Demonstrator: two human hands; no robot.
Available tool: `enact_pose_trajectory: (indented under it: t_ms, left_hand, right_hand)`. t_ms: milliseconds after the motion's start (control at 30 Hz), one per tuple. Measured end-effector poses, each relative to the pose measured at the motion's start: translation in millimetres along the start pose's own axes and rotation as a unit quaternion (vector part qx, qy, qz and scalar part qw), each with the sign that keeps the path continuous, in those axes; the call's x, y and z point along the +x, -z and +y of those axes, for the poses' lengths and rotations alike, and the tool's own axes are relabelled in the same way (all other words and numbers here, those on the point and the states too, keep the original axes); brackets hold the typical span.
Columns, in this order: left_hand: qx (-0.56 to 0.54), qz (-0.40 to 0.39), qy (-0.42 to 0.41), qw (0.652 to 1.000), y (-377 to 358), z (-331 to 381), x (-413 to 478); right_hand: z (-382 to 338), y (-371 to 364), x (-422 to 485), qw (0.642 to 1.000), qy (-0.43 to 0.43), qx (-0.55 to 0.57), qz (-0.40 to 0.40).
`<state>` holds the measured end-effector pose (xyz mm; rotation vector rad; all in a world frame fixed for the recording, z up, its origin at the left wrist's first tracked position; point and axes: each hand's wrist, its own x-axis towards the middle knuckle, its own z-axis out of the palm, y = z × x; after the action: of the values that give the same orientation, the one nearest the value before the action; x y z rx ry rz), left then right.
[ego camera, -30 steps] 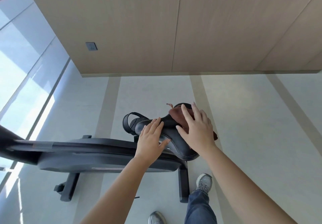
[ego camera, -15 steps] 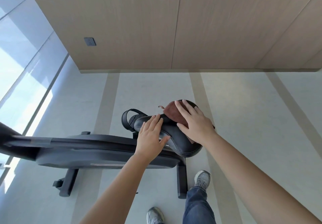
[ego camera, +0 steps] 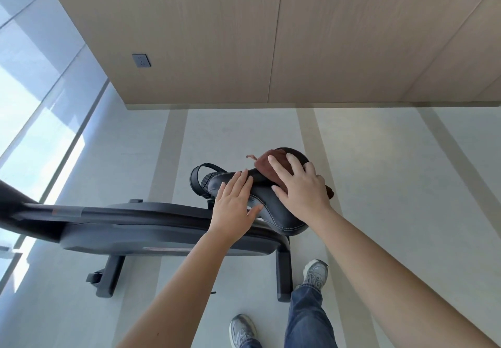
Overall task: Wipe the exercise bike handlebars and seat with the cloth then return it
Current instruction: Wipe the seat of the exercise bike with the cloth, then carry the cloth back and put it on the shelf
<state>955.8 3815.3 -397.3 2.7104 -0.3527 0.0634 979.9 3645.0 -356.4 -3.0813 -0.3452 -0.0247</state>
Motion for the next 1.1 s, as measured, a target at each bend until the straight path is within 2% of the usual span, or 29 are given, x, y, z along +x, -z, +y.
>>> enact_pose_trajectory:
  t_ms: [233, 500, 733, 867, 1100]
  left_hand:
    - [0.025, -0.003, 0.005, 1.000, 5, 9, -23]
    - [-0.003, 0.079, -0.011, 0.997, 20, 41, -33]
    - [-0.007, 0.107, -0.086, 0.991, 32, 89, 0]
    - [-0.002, 0.091, -0.150, 0.984, 23, 128, 22]
    - [-0.011, 0.035, -0.255, 0.966, -18, 225, 59]
  right_hand:
    - [0, 6, -23, 0.998, -0.032, 0.048, -0.007]
    - [4, 13, -62, 0.989, -0.083, 0.124, 0.011]
    - [35, 29, -81, 0.959, -0.144, 0.217, 0.109]
    - [75, 40, -97, 0.939, -0.201, 0.231, 0.159]
    - [163, 53, -140, 0.903, -0.321, 0.216, 0.188]
